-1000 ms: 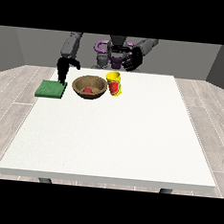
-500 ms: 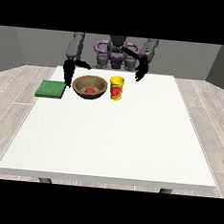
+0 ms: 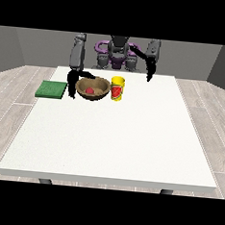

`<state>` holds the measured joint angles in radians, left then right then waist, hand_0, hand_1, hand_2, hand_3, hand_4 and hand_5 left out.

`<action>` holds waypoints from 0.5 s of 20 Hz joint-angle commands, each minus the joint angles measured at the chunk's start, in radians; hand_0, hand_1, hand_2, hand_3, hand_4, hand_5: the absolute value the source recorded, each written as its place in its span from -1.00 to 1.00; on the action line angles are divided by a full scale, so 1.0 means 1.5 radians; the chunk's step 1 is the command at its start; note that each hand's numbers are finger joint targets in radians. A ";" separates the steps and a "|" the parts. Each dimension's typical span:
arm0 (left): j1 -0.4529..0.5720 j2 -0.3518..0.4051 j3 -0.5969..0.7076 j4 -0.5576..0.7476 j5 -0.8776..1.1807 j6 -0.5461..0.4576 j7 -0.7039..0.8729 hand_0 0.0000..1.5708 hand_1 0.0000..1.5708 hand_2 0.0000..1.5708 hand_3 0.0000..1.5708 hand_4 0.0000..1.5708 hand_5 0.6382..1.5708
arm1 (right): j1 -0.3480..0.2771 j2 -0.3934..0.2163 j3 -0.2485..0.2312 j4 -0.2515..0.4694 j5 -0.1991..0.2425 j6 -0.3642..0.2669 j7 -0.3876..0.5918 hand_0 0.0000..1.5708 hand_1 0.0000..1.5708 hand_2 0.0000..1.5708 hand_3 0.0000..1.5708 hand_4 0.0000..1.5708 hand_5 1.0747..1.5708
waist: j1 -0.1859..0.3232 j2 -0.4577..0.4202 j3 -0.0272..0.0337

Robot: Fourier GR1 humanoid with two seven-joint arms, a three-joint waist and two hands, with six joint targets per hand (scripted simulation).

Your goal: Pick the cup and pour the ball into the bowl, then pick the bowl and place it on the pad

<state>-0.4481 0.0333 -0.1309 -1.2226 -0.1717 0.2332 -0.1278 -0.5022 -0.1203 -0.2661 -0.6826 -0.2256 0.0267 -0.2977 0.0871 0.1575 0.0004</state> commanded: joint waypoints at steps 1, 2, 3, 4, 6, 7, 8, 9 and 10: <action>0.016 0.007 -0.006 -0.043 0.000 -0.026 -0.003 -1.00 -1.00 -1.00 -1.00 -1.00 -0.77 | -0.009 0.000 -0.031 0.057 -0.023 -0.003 -0.049 -1.00 -1.00 -1.00 -1.00 -1.00 1.00 | 0.034 0.022 0.0002; -0.005 0.042 0.040 -0.014 0.026 -0.040 -0.007 -1.00 -1.00 -1.00 -1.00 -1.00 -0.76 | 0.035 0.024 -0.009 0.044 -0.021 0.022 -0.017 -1.00 -1.00 -1.00 -1.00 -1.00 1.00 | -0.001 0.017 0.0000; 0.005 0.017 0.002 -0.042 0.002 -0.021 -0.021 -1.00 -1.00 -1.00 -1.00 -1.00 -0.76 | 0.008 -0.012 -0.060 0.069 -0.055 0.007 0.010 -0.74 -0.74 -1.00 -1.00 -0.44 0.93 | 0.032 0.056 0.0006; -0.018 0.018 0.003 -0.051 -0.004 -0.016 -0.013 -1.00 -1.00 -1.00 -1.00 -1.00 -0.75 | 0.010 -0.005 -0.053 0.078 -0.044 -0.019 0.017 0.72 0.72 0.50 -1.00 -0.24 0.88 | 0.036 0.057 0.0005; -0.004 0.034 0.021 -0.042 0.016 -0.036 0.004 -1.00 -1.00 -1.00 -1.00 -1.00 -0.76 | 0.058 0.011 -0.033 0.075 -0.027 -0.020 0.011 1.00 1.00 1.00 0.55 0.05 0.92 | 0.024 0.030 -0.0001; -0.011 0.027 0.017 -0.041 0.008 -0.029 0.008 -1.00 -1.00 -1.00 -1.00 -1.00 -0.76 | 0.040 0.008 -0.041 0.074 -0.033 -0.036 0.023 1.00 1.00 1.00 0.48 0.04 0.93 | 0.020 0.028 -0.0001; -0.002 0.018 0.003 -0.043 0.006 -0.033 0.007 -1.00 -1.00 -1.00 -1.00 -1.00 -0.76 | 0.014 0.006 -0.046 0.076 -0.032 -0.075 0.043 1.00 1.00 1.00 0.39 0.04 0.91 | 0.038 0.023 -0.0003; 0.011 0.032 0.024 -0.033 0.025 -0.046 -0.002 -1.00 -1.00 -1.00 -1.00 -1.00 -0.77 | 0.033 0.009 -0.042 0.070 -0.034 -0.062 0.044 1.00 1.00 1.00 0.29 0.06 0.91 | 0.025 0.011 -0.0006; 0.036 0.038 0.023 -0.031 0.017 -0.042 -0.027 -1.00 -1.00 -1.00 -1.00 -1.00 -0.78 | 0.028 -0.026 -0.053 0.065 -0.041 -0.048 0.051 1.00 1.00 1.00 0.05 0.09 0.89 | 0.023 0.009 -0.0005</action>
<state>-0.4370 0.0721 -0.1089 -1.2753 -0.1538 0.1843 -0.1357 -0.4872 -0.1468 -0.3412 -0.6348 -0.2809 -0.0320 -0.3078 0.1232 0.1661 -0.0228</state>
